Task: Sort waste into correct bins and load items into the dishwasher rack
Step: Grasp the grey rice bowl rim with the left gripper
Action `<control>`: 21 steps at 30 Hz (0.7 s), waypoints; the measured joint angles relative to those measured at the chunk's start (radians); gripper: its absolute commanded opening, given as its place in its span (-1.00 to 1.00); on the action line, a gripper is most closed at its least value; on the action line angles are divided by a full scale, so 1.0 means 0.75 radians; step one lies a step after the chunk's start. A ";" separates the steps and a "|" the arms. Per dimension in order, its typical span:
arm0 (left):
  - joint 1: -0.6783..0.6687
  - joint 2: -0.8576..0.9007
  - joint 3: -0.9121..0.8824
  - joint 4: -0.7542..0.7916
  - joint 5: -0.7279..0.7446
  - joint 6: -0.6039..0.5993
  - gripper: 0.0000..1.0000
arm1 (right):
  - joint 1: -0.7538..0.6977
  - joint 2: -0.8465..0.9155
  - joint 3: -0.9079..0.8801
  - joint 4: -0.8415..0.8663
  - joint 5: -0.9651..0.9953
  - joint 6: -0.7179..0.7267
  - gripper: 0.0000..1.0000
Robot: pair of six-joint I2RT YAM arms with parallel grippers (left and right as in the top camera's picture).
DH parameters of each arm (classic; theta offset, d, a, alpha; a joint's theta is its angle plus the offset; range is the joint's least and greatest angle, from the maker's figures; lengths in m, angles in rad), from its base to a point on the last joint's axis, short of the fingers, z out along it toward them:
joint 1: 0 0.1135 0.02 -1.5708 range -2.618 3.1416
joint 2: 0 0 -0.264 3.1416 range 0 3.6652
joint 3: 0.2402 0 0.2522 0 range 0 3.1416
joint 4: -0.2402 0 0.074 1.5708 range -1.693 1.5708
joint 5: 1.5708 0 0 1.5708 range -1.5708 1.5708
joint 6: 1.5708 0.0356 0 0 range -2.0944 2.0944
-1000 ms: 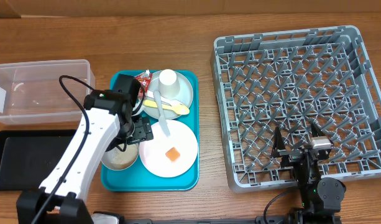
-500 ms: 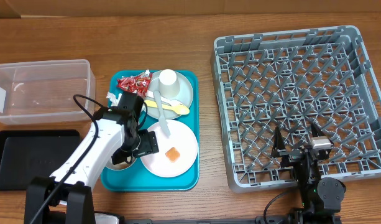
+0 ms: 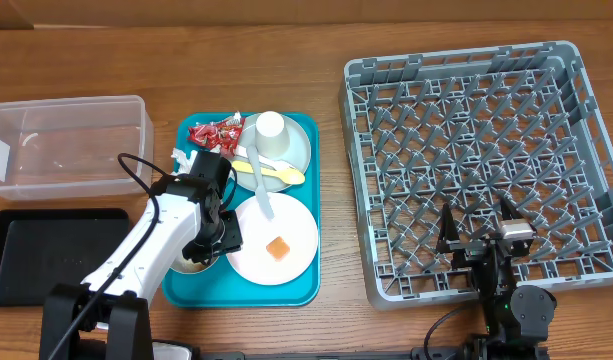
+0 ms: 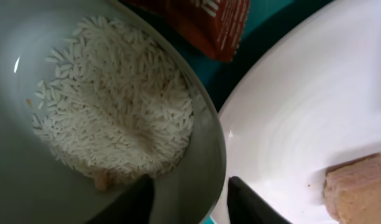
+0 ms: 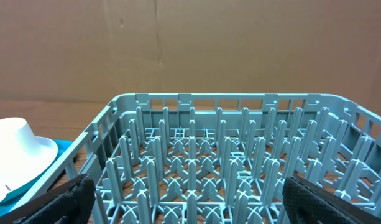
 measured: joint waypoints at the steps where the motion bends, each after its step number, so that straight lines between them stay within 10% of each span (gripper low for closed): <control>1: 0.000 0.000 0.000 0.001 -0.002 0.005 -0.42 | 0.001 0.000 0.000 0.000 0.000 0.000 1.00; 21: -0.008 0.000 -0.021 0.046 -0.019 0.009 -0.88 | 0.001 0.000 0.000 0.001 0.000 0.000 1.00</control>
